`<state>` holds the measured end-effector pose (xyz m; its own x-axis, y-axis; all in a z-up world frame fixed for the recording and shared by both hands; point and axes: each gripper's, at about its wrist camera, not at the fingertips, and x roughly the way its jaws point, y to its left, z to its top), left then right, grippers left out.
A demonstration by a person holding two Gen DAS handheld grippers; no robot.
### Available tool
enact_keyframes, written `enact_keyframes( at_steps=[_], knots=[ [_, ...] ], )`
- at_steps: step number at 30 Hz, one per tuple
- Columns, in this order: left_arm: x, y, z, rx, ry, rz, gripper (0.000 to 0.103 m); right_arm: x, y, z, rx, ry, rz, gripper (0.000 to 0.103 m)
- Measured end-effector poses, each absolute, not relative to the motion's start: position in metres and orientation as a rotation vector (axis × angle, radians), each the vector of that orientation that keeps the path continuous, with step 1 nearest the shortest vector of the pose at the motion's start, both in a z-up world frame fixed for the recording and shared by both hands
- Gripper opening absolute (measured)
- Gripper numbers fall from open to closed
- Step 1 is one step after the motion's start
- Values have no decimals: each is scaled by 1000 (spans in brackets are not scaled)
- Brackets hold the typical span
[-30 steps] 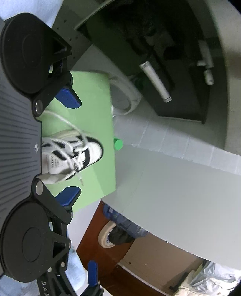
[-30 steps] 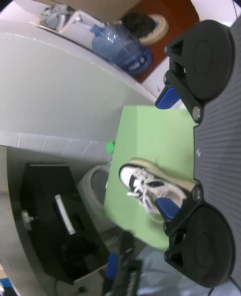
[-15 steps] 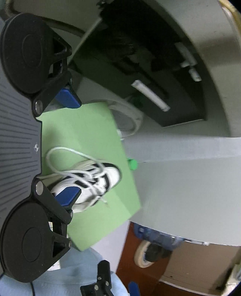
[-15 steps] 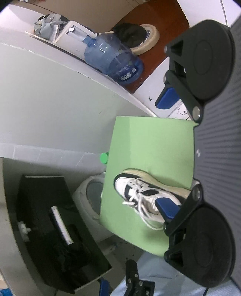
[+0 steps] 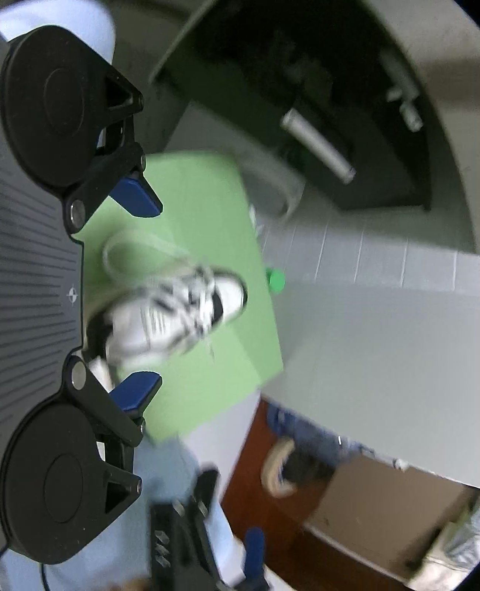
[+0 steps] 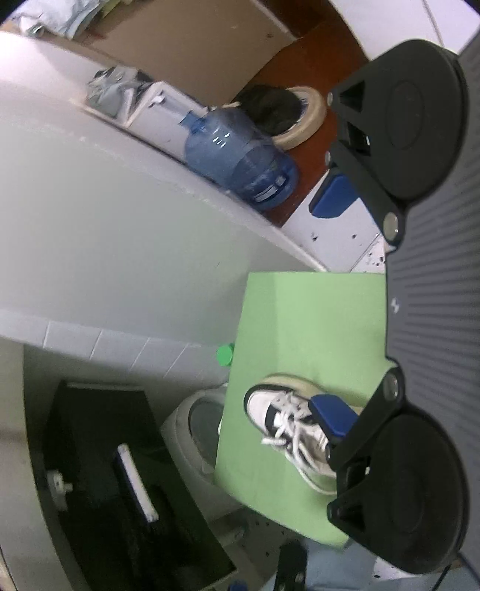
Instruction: Lace up shoes with both hands
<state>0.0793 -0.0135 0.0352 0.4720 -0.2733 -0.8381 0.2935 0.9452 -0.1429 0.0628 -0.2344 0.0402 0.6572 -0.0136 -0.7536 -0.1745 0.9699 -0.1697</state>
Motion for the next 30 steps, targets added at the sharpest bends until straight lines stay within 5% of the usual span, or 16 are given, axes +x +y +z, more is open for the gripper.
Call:
enact_keyframes(
  at_steps=[9,15,17,20,23,30],
  knots=[
    [86,-18,44,-43,932,-307,87,77,-239,52,-95,844,171,103],
    [103,-5,42,-220,1031,-330,83,87,-240,55,-64,817,200,103],
    [109,2,37,-311,1080,-364,61,91,-245,56,-17,821,179,103],
    [113,2,27,-320,1122,-297,44,98,-247,54,20,837,99,103],
    [117,4,16,-337,1186,-317,40,104,-249,51,66,853,112,102],
    [115,-6,2,-295,1232,-383,32,123,-259,39,231,944,135,61]
  ],
)
